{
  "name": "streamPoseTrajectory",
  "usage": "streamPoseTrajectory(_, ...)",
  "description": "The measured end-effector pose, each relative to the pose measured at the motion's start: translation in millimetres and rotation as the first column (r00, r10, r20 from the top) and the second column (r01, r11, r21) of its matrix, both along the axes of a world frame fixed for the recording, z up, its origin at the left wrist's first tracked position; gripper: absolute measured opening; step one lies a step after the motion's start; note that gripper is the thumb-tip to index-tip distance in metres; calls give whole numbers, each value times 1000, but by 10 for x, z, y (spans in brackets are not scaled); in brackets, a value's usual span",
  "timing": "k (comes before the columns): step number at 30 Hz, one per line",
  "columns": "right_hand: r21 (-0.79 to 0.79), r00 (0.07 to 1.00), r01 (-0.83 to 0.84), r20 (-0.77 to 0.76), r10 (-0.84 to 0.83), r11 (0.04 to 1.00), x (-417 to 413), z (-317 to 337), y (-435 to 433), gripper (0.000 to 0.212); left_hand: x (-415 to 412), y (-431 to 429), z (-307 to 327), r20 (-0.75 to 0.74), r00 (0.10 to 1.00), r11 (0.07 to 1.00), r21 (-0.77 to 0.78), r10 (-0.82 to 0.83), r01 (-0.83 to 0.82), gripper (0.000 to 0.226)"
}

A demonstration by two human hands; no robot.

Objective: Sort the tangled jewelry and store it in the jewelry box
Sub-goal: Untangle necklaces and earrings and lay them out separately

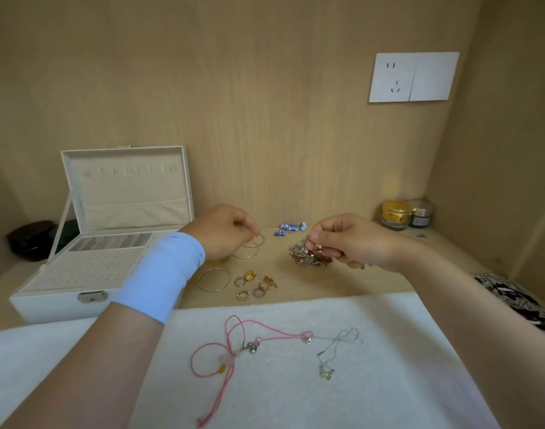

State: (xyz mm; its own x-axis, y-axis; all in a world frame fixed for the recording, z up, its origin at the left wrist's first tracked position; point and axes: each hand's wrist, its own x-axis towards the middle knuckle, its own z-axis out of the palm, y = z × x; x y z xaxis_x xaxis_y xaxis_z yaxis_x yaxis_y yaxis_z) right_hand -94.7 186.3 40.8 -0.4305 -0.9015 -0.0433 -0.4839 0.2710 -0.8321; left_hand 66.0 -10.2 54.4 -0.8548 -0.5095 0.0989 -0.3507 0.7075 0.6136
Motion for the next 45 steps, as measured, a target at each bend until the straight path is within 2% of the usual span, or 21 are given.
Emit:
streamPoseTrajectory(1, 14, 1000, -22, -22, 23, 1000, 20, 67, -50, 26, -38, 29, -17, 46, 999, 1000, -21, -10, 11, 17)
streamPoseTrajectory(3, 44, 994, -67, -80, 71, 997, 70, 226, -147, 25, -187, 113, -32, -35, 999, 1000, -5, -25, 25, 23)
streamPoseTrajectory(5, 81, 984, -77, -157, 89, 994, 90, 378, -240, 24, -357, 243, -7, -238, 969, 965, 232, -65, 122, 30)
streamPoseTrajectory(7, 102, 973, -57, -215, 78, 993, 71, 514, -299, 27, -499, 372, 31, -385, 917, 794, 522, -108, 313, 32)
streamPoseTrajectory(9, 123, 965, -34, -253, 65, 992, 22, 634, -300, 29, -582, 424, 42, -404, 903, 647, 652, -146, 396, 31)
streamPoseTrajectory(12, 164, 947, 47, -320, 8, 985, -100, 770, -192, 26, -630, 404, 52, -319, 921, 602, 698, -224, 388, 32)
streamPoseTrajectory(20, 194, 945, 180, -305, -115, 964, -578, 572, 269, 23, -810, 360, -35, -58, 962, 815, 519, -267, 257, 22)
streamPoseTrajectory(22, 227, 945, 196, -303, -122, 954, -675, 446, 414, 22, -848, 394, -78, 28, 962, 876, 422, -273, 236, 24)
streamPoseTrajectory(25, 284, 941, 220, -315, -126, 933, -789, 247, 628, 20, -937, 455, -190, 131, 949, 949, 173, -288, 264, 28)
streamPoseTrajectory(28, 361, 940, 242, -317, -125, 901, -880, 52, 806, 18, -1039, 534, -336, 219, 941, 966, 28, -257, 257, 29)
streamPoseTrajectory(32, 406, 894, 275, -442, -76, 872, -988, -196, 932, 13, -1118, 655, -538, 395, 894, 965, -65, -210, 255, 20)
streamPoseTrajectory(34, 394, 879, 274, -473, -62, 878, -1033, -302, 954, 13, -1121, 673, -599, 396, 900, 968, -88, -183, 235, 16)
streamPoseTrajectory(38, 380, 862, 285, -504, -61, 880, -1091, -446, 1020, 22, -1094, 713, -610, 391, 907, 926, -261, -156, 272, 13)
streamPoseTrajectory(43, 338, 802, 336, -591, -79, 879, -1164, -470, 1048, 33, -1066, 789, -659, 305, 932, 925, -261, -193, 277, 11)
streamPoseTrajectory(45, 355, 798, 354, -597, -82, 865, -1184, -494, 1066, 31, -1060, 814, -678, 291, 940, 925, -276, -180, 262, 12)
